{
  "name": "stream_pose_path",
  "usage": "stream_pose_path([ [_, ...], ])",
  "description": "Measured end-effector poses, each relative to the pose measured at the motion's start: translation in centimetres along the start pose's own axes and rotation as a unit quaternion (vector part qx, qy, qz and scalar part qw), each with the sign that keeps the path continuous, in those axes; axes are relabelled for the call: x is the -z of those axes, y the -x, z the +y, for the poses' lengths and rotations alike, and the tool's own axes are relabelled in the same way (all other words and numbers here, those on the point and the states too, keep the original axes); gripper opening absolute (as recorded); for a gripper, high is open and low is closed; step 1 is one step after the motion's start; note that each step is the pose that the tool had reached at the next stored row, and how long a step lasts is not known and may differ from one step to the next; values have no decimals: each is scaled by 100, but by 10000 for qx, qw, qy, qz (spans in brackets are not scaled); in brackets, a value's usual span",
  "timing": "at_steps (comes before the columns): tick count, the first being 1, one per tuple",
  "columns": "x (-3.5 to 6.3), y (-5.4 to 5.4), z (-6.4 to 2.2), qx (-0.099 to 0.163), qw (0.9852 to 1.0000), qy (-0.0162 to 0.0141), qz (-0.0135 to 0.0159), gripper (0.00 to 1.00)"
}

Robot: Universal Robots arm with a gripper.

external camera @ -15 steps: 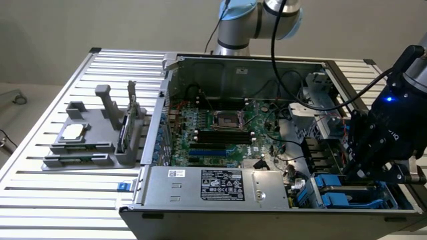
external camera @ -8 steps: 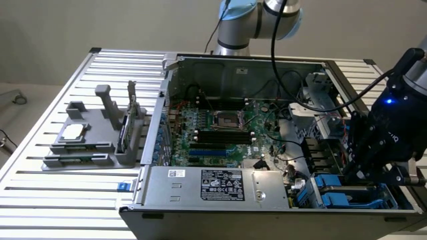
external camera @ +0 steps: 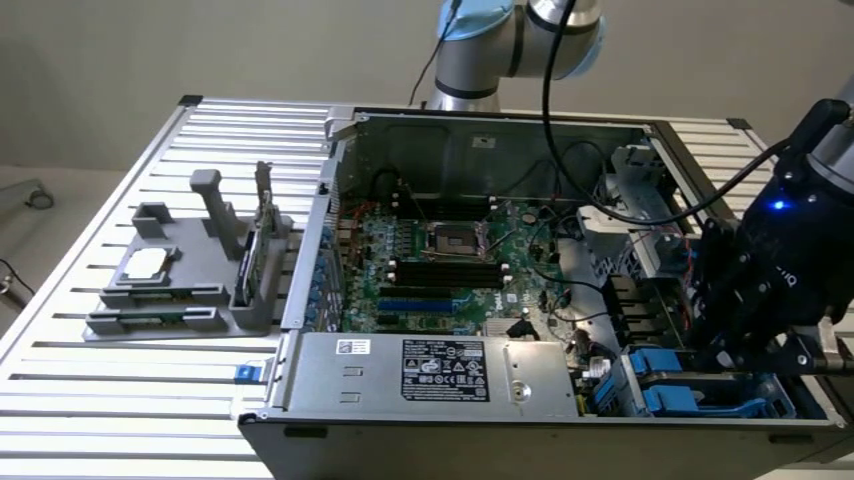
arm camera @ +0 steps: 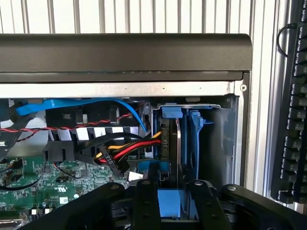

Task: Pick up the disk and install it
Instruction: 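Insert the first disk wire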

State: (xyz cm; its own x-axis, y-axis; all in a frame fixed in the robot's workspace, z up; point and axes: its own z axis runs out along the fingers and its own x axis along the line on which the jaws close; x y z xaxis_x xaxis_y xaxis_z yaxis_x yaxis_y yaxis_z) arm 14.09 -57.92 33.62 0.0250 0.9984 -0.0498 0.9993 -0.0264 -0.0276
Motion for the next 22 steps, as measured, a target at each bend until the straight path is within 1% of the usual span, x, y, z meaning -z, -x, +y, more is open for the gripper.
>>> stream_pose_path([
  [1,11,1,0,0,10000,-4,-2,36],
  [3,30,2,-1,1,10000,-15,-1,36],
  [4,43,4,-1,1,10000,-20,-2,42],
  [10,121,15,-6,3,10000,-49,-3,42],
  [15,171,30,-18,3,10000,-63,-3,42],
  [16,177,33,-23,3,10000,-64,-3,40],
  [18,188,40,-35,3,10000,-65,-4,27],
  [19,192,44,-43,3,10000,-66,-3,27],
  [21,198,51,-60,3,10000,-66,-4,16],
  [22,201,54,-68,3,10000,-66,-4,16],
])
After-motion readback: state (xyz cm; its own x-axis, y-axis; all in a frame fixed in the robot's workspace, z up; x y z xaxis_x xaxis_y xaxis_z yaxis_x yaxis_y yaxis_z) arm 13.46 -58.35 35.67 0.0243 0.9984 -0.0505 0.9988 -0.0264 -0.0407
